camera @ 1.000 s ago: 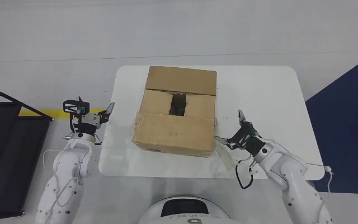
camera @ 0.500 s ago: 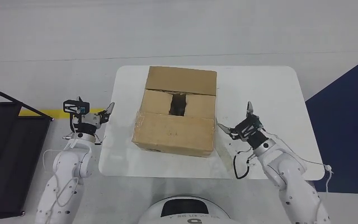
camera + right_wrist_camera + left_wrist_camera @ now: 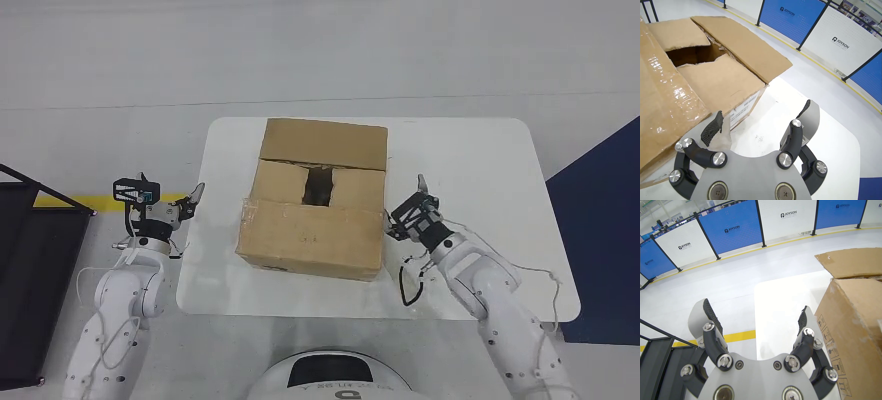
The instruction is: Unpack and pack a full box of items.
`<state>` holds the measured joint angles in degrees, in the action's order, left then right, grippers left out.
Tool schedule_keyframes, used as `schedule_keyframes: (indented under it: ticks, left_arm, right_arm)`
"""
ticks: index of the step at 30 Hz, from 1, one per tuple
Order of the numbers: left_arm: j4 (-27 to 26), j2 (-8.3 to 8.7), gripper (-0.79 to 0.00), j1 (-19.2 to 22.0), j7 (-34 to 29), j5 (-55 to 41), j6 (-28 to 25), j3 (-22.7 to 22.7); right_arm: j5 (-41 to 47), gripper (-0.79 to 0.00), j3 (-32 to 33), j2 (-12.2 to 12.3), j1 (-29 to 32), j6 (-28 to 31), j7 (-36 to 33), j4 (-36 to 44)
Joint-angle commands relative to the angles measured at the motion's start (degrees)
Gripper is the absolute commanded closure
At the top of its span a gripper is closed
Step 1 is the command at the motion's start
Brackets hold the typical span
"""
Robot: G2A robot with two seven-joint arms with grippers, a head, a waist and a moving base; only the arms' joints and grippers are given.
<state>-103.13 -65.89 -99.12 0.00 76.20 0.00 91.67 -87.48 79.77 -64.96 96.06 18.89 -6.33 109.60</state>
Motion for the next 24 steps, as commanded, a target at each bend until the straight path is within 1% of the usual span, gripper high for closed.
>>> schedule_keyframes:
  ticks: [1, 7, 11, 15, 18, 21, 24]
  left_arm:
    - [0.00, 0.00, -0.785, 0.00, 0.00, 0.00, 0.00, 0.00]
    - [0.00, 0.00, -0.785, 0.00, 0.00, 0.00, 0.00, 0.00]
    - [0.00, 0.00, -0.785, 0.00, 0.00, 0.00, 0.00, 0.00]
    - [0.00, 0.00, -0.785, 0.00, 0.00, 0.00, 0.00, 0.00]
    - [0.00, 0.00, -0.785, 0.00, 0.00, 0.00, 0.00, 0.00]
    - [0.00, 0.00, -0.785, 0.00, 0.00, 0.00, 0.00, 0.00]
    - [0.00, 0.00, -0.785, 0.00, 0.00, 0.00, 0.00, 0.00]
  right_arm:
    - [1.06, -0.785, 0.98, 0.17, 0.81, 1.64, 0.90, 0.99]
    - [3.46, -0.785, 3.97, 1.00, 4.44, 10.94, 5.36, 4.04]
    - [2.72, -0.785, 5.23, 1.84, 6.02, 21.17, 7.97, 5.63]
    - [2.32, -0.785, 6.36, 2.56, 6.63, 29.09, 10.35, 6.06]
    - [2.40, -0.785, 7.18, 3.05, 6.99, 33.98, 11.68, 5.95]
    - [1.82, -0.785, 7.87, 3.45, 7.26, 36.95, 12.40, 5.90]
    - [-0.69, -0.785, 7.96, 3.77, 7.56, 37.63, 12.52, 6.47]
